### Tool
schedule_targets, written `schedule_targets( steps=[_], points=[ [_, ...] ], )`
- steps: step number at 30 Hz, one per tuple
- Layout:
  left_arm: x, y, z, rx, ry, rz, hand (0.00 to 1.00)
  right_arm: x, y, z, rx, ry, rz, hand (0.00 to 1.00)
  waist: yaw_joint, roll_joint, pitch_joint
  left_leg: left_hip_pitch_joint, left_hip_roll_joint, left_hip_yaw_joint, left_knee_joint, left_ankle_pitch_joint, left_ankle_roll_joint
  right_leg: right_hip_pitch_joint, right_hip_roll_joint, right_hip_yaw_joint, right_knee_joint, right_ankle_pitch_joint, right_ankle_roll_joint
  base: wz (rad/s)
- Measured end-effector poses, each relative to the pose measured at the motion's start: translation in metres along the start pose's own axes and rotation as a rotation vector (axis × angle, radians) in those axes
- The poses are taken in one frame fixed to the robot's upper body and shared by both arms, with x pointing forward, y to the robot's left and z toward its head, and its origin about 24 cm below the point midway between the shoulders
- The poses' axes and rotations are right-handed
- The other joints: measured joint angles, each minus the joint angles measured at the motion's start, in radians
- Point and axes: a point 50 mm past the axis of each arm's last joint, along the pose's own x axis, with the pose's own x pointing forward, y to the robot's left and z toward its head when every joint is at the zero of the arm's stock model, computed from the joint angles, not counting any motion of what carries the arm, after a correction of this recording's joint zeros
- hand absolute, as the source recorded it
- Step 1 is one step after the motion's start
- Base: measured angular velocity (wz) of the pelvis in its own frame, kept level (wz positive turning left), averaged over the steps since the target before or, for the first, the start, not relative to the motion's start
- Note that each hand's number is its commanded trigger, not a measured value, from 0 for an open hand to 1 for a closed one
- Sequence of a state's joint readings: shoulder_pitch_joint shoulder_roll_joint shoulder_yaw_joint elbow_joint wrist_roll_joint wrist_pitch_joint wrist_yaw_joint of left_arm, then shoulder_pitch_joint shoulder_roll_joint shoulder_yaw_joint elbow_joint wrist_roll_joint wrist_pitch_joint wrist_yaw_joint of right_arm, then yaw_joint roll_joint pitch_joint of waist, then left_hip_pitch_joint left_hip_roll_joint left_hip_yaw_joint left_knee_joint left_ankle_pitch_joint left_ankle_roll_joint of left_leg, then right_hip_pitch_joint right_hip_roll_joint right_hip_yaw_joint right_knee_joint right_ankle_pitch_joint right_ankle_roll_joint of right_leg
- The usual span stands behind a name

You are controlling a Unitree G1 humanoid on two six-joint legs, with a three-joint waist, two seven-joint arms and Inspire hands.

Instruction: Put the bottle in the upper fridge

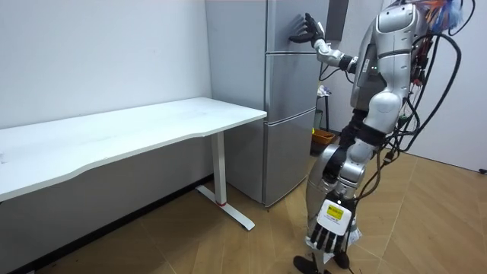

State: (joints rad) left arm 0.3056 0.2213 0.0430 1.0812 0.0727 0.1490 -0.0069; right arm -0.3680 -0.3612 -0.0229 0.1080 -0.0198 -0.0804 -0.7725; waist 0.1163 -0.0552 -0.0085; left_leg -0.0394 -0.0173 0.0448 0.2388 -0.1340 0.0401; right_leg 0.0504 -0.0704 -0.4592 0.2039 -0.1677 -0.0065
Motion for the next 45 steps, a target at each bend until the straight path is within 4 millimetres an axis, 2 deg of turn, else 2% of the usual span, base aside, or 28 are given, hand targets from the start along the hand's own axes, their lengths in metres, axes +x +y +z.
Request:
schedule_targets(
  steps=[3, 8, 9, 13, 14, 15, 17, 18, 19, 20, 21, 23, 24, 25, 28, 34, 37, 39, 40, 42, 45],
  points=[
    [0.0, -0.002, 0.0, -0.016, -0.023, -0.002, 0.0, 0.001, -0.006, 0.009, 0.116, 0.007, 0.002, 0.0, -0.012, 0.014, -0.0039, 0.011, -0.002, 0.0, -0.005, 0.0, 0.001, 0.005, 0.0, 0.003, -0.001, 0.0, -0.001, 0.0],
    [-0.001, 0.002, -0.005, -0.079, -0.05, 0.016, 0.0, 0.015, -0.032, 0.022, 0.251, 0.002, -0.078, 0.0, -0.042, 0.019, -0.0044, 0.017, -0.004, 0.003, -0.018, 0.0, 0.001, 0.009, -0.002, 0.004, -0.001, -0.007, -0.009, 0.0],
    [-0.001, 0.001, -0.006, -0.081, -0.048, 0.016, 0.0, 0.017, -0.035, 0.023, 0.245, -0.007, -0.086, 0.0, -0.046, 0.016, -0.006, 0.018, -0.004, 0.004, -0.02, 0.0, 0.001, 0.009, -0.002, 0.004, -0.001, -0.008, -0.008, 0.0],
    [-0.002, 0.004, -0.013, -0.11, -0.043, 0.039, 0.0, 0.026, -0.053, 0.036, 0.239, -0.078, -0.109, 0.0, -0.082, 0.014, -0.0042, 0.019, -0.002, 0.019, -0.034, 0.002, 0.002, 0.006, -0.001, 0.008, 0.0, -0.014, -0.009, -0.05],
    [-0.002, 0.006, -0.012, -0.12, -0.048, 0.045, 0.0, 0.026, -0.06, 0.038, 0.247, -0.094, -0.126, 0.0, -0.084, 0.013, -0.0016, 0.031, 0.0, 0.031, -0.038, 0.001, 0.001, 0.007, 0.002, 0.019, -0.002, -0.013, -0.011, -0.15],
    [-0.002, 0.007, -0.013, -0.137, -0.048, 0.052, 0.0, 0.028, -0.067, 0.037, 0.246, -0.097, -0.15, 0.0, -0.089, 0.005, 0.0041, 0.036, 0.005, 0.047, -0.042, -0.002, -0.001, 0.01, 0.004, 0.024, -0.006, -0.014, -0.011, -0.14],
    [-0.002, 0.01, -0.011, -0.158, -0.062, 0.063, 0.0, 0.029, -0.081, 0.036, 0.234, -0.104, -0.205, 0.0, -0.096, 0.009, 0.0018, 0.045, 0.009, 0.063, -0.043, -0.007, -0.003, 0.018, 0.008, 0.026, -0.018, -0.014, -0.012, -0.06],
    [-0.002, 0.011, -0.011, -0.165, -0.064, 0.065, 0.0, 0.029, -0.085, 0.035, 0.226, -0.104, -0.221, 0.0, -0.097, 0.004, 0.0039, 0.049, 0.009, 0.067, -0.044, -0.008, -0.003, 0.018, 0.008, 0.029, -0.017, -0.015, -0.013, -0.1],
    [-0.002, 0.013, -0.01, -0.176, -0.069, 0.072, 0.0, 0.028, -0.093, 0.033, 0.214, -0.104, -0.248, 0.0, -0.104, 0.008, 0.001, 0.052, 0.009, 0.067, -0.046, -0.011, -0.004, 0.019, 0.008, 0.034, -0.017, -0.015, -0.016, -0.09],
    [-0.002, 0.014, -0.009, -0.182, -0.072, 0.086, 0.0, 0.027, -0.1, 0.031, 0.211, -0.098, -0.272, 0.0, -0.116, 0.001, 0.0044, 0.052, 0.009, 0.066, -0.05, -0.012, -0.005, 0.02, 0.008, 0.034, -0.017, -0.016, -0.017, -0.05],
    [-0.002, 0.014, -0.008, -0.182, -0.076, 0.091, 0.0, 0.027, -0.104, 0.03, 0.209, -0.093, -0.288, 0.0, -0.121, 0.002, 0.0032, 0.052, 0.008, 0.066, -0.051, -0.012, -0.005, 0.019, 0.008, 0.034, -0.017, -0.017, -0.017, 0.0],
    [-0.002, 0.015, -0.006, -0.183, -0.088, 0.106, 0.0, 0.025, -0.117, 0.024, 0.214, -0.061, -0.34, 0.0, -0.14, 0.003, 0.003, 0.053, 0.007, 0.07, -0.056, -0.015, -0.006, 0.017, 0.008, 0.035, -0.018, -0.019, -0.016, -0.03],
    [-0.002, 0.016, -0.006, -0.183, -0.092, 0.117, 0.0, 0.022, -0.122, 0.02, 0.206, -0.045, -0.355, 0.0, -0.148, 0.01, -0.0002, 0.059, 0.008, 0.076, -0.058, -0.018, -0.007, 0.018, 0.01, 0.041, -0.019, -0.019, -0.015, -0.11],
    [-0.002, 0.016, -0.006, -0.184, -0.092, 0.122, 0.0, 0.021, -0.125, 0.018, 0.201, -0.035, -0.362, 0.0, -0.15, 0.006, 0.0017, 0.062, 0.009, 0.081, -0.061, -0.02, -0.007, 0.018, 0.011, 0.045, -0.019, -0.019, -0.015, -0.19],
    [-0.002, 0.017, -0.005, -0.186, -0.096, 0.141, 0.0, 0.014, -0.138, 0.01, 0.157, -0.01, -0.394, 0.0, -0.165, 0.015, -0.0023, 0.071, 0.01, 0.091, -0.071, -0.023, -0.009, 0.022, 0.012, 0.052, -0.021, -0.021, -0.014, -0.11],
    [-0.002, 0.02, 0.004, -0.193, -0.121, 0.167, 0.0, -0.004, -0.168, -0.007, 0.069, 0.07, -0.475, 0.0, -0.174, 0.015, 0.0003, 0.093, 0.008, 0.095, -0.076, -0.031, -0.011, 0.036, 0.013, 0.074, -0.02, -0.037, -0.01, -0.02],
    [-0.003, 0.023, 0.006, -0.209, -0.133, 0.177, 0.0, -0.016, -0.186, -0.03, 0.049, 0.185, -0.528, 0.0, -0.177, 0.014, 0.0021, 0.094, 0.01, 0.099, -0.077, -0.033, -0.01, 0.036, 0.013, 0.076, -0.021, -0.037, -0.01, -0.01],
    [-0.003, 0.024, 0.008, -0.21, -0.137, 0.187, 0.0, -0.037, -0.198, -0.054, 0.039, 0.325, -0.573, 0.0, -0.174, 0.014, 0.0022, 0.094, 0.012, 0.108, -0.072, -0.038, -0.011, 0.036, 0.014, 0.079, -0.019, -0.037, -0.01, -0.06],
    [-0.003, 0.024, 0.009, -0.21, -0.138, 0.187, 0.0, -0.043, -0.201, -0.06, 0.039, 0.362, -0.586, 0.0, -0.172, 0.015, 0.0024, 0.094, 0.013, 0.109, -0.072, -0.039, -0.011, 0.036, 0.014, 0.08, -0.018, -0.037, -0.01, -0.08],
    [-0.002, 0.024, 0.011, -0.235, -0.142, 0.188, 0.0, -0.066, -0.208, -0.08, 0.054, 0.49, -0.638, 0.0, -0.172, 0.027, 0.0033, 0.09, 0.015, 0.116, -0.071, -0.043, -0.01, 0.03, 0.017, 0.09, -0.019, -0.037, -0.01, -0.09],
    [-0.002, 0.025, 0.012, -0.263, -0.146, 0.193, 0.0, -0.085, -0.218, -0.1, 0.031, 0.606, -0.687, 0.0, -0.171, 0.037, 0.0031, 0.087, 0.014, 0.12, -0.072, -0.044, -0.01, 0.026, 0.017, 0.097, -0.018, -0.037, -0.01, -0.06]
  ],
)
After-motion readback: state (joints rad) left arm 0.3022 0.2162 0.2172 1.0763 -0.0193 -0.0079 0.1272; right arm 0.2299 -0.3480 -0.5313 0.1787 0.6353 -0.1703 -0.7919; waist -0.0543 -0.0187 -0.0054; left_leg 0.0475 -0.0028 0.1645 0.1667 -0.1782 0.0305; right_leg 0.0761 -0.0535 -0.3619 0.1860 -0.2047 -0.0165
